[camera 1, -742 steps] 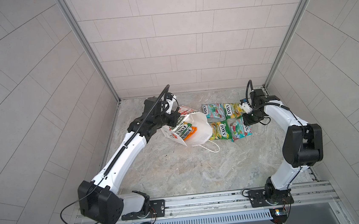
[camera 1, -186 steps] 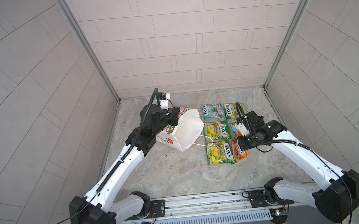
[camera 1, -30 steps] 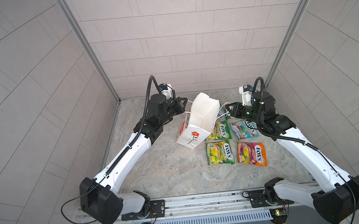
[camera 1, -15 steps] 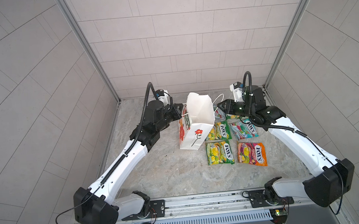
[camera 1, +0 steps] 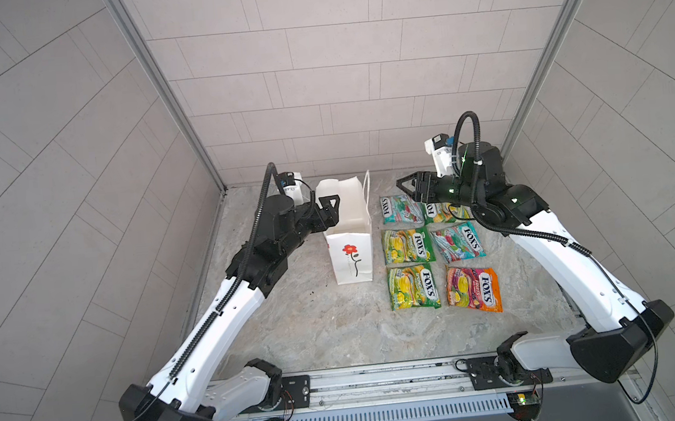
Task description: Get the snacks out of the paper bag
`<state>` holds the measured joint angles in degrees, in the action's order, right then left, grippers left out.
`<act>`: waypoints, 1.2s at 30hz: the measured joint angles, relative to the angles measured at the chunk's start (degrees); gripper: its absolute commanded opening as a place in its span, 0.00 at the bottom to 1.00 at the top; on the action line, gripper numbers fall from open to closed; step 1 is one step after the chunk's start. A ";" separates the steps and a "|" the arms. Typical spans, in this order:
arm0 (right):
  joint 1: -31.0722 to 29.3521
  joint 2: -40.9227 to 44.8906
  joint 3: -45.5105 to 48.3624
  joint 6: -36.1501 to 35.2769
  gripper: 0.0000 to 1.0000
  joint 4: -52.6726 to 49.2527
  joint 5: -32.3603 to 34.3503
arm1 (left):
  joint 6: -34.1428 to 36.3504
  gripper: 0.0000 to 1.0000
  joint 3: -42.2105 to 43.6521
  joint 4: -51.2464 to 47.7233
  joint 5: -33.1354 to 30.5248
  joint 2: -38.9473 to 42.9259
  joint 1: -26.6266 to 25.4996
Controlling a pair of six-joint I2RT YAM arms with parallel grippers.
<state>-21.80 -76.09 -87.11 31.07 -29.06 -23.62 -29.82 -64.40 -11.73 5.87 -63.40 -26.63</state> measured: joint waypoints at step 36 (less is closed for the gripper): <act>4.63 29.40 49.24 -12.87 0.63 6.99 57.79 | 7.06 0.95 18.62 -13.16 -36.92 24.92 0.11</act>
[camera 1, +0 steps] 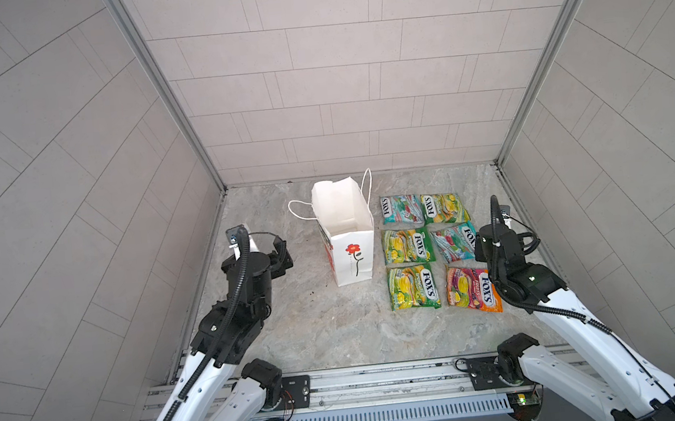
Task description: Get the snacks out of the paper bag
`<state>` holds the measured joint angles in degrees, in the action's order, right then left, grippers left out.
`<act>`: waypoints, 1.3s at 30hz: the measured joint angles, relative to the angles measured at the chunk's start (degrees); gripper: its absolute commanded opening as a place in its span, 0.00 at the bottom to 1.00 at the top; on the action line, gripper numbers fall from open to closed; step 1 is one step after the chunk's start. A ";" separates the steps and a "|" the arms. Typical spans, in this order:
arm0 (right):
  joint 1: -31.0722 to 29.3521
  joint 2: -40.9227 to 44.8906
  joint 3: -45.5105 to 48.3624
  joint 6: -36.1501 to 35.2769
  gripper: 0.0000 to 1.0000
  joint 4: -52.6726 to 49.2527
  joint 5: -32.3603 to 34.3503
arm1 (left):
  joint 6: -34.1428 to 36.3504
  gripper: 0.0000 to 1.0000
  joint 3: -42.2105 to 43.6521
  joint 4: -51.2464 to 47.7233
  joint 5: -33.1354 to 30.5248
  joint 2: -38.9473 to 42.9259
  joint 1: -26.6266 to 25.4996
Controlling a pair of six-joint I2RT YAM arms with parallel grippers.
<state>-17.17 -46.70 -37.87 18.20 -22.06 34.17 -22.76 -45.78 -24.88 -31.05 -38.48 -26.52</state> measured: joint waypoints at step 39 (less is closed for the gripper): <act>9.01 -23.23 25.77 -14.01 0.71 64.61 0.76 | 23.17 0.98 30.12 72.96 -0.20 -38.36 14.23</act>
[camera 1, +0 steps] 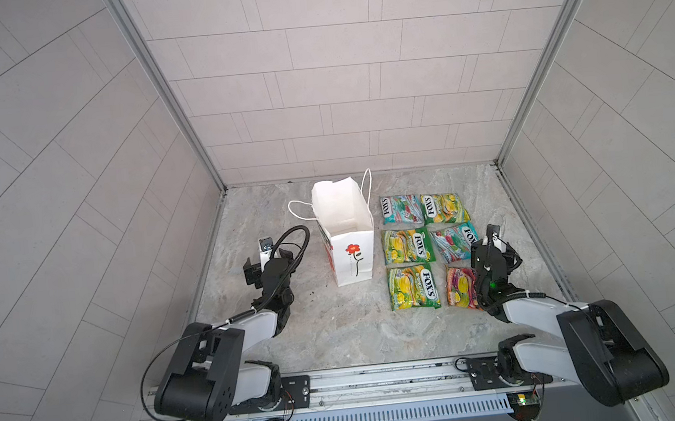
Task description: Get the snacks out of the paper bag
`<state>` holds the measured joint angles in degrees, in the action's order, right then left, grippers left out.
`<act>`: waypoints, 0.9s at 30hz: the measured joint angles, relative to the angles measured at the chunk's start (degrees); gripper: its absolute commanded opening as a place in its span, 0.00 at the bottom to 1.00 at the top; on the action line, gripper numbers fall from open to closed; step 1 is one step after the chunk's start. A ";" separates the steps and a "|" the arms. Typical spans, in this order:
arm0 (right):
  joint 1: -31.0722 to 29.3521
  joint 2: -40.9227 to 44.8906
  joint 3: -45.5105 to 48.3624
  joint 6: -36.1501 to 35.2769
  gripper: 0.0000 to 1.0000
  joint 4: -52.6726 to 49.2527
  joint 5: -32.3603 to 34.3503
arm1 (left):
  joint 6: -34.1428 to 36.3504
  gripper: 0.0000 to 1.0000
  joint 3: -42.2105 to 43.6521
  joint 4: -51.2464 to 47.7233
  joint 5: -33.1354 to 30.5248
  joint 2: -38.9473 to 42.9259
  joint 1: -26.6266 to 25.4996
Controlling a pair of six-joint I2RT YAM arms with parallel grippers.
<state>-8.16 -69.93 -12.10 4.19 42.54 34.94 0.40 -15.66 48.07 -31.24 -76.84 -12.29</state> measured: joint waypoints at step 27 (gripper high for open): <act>4.09 -20.87 -1.62 0.46 0.95 22.80 -12.94 | -0.72 1.00 -6.29 9.75 12.20 -15.30 7.82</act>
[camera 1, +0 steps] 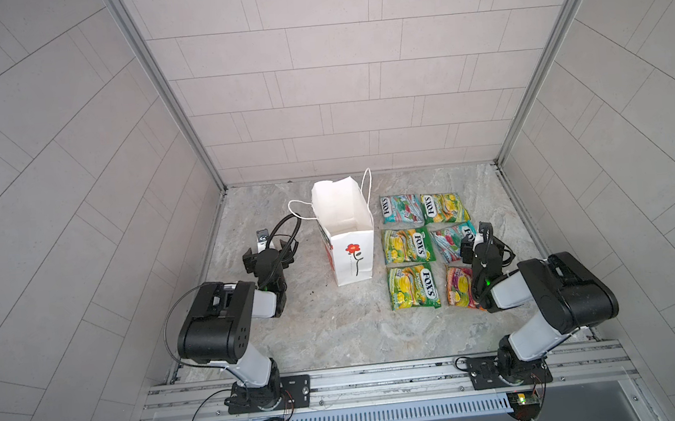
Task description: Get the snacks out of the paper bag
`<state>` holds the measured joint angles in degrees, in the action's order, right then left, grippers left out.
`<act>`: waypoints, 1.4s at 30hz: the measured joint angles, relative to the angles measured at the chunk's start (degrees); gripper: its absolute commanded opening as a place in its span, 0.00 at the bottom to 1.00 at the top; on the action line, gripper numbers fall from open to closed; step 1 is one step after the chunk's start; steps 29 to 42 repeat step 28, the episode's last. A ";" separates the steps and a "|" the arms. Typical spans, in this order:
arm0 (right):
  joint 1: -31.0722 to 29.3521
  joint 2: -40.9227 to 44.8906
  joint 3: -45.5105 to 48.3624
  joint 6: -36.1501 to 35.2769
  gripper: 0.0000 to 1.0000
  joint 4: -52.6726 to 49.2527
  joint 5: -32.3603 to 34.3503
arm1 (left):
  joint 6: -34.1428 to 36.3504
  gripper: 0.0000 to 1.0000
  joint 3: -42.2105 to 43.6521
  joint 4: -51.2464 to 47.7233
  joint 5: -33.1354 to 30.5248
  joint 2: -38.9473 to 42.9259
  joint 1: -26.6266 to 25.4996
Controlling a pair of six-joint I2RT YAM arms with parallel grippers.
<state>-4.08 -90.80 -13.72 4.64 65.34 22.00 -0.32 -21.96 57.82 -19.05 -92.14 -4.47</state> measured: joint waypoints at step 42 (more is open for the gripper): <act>-0.02 0.00 -3.43 0.02 0.99 -2.64 0.09 | -0.96 1.00 -0.22 -4.66 0.92 0.28 0.37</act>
